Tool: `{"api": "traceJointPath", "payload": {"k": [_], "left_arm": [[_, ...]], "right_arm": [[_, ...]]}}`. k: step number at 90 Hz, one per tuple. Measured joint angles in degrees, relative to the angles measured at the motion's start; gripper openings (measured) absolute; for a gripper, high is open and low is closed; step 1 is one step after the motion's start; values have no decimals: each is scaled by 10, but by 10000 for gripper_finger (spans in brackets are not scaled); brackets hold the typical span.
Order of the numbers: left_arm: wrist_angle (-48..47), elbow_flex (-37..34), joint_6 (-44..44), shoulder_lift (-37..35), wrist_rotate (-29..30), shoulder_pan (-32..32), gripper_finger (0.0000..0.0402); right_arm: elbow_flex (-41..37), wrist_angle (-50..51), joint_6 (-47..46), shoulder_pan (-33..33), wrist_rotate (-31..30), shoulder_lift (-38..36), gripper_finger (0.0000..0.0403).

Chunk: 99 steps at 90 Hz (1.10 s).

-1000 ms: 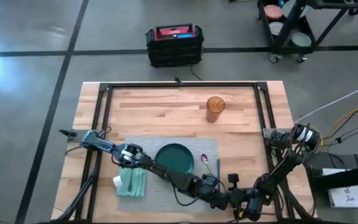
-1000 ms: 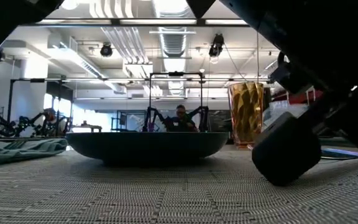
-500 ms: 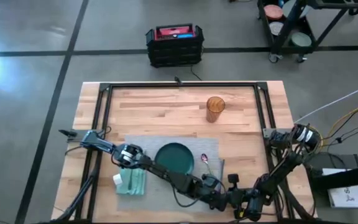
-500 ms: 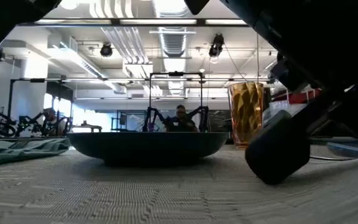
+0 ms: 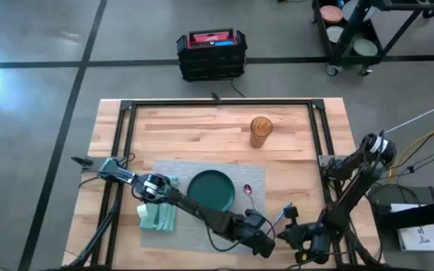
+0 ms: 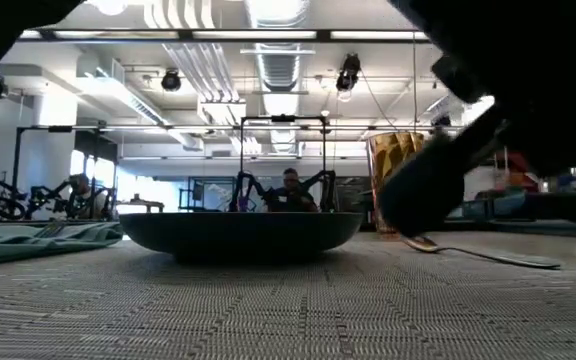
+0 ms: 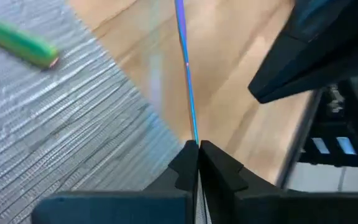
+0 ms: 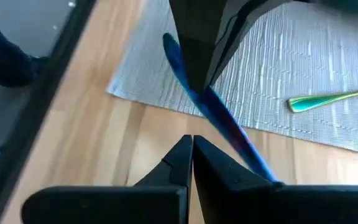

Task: Set table place
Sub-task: Put the table knife to the right side of the dark green plate on the table mat

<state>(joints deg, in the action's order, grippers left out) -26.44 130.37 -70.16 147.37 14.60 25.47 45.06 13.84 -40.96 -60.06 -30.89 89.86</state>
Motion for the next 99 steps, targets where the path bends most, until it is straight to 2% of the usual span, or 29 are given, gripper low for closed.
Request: {"api": "traceJointPath", "payload": {"k": [29,53,63,85,99], "left_arm": [[-11,1,62,-23,0,3,0],[-18,1,112,-43,0,3,0],[-25,2,125,-47,0,3,0],[-25,2,140,-48,0,3,0],[-25,2,142,-48,-1,3,0]], "right_arm": [[1,77,9,-13,3,-117,0],[1,154,0,-9,57,-158,7],[-2,160,-15,-4,88,-139,43],[-3,161,5,28,87,-74,157],[-3,148,40,54,108,-45,196]]}}
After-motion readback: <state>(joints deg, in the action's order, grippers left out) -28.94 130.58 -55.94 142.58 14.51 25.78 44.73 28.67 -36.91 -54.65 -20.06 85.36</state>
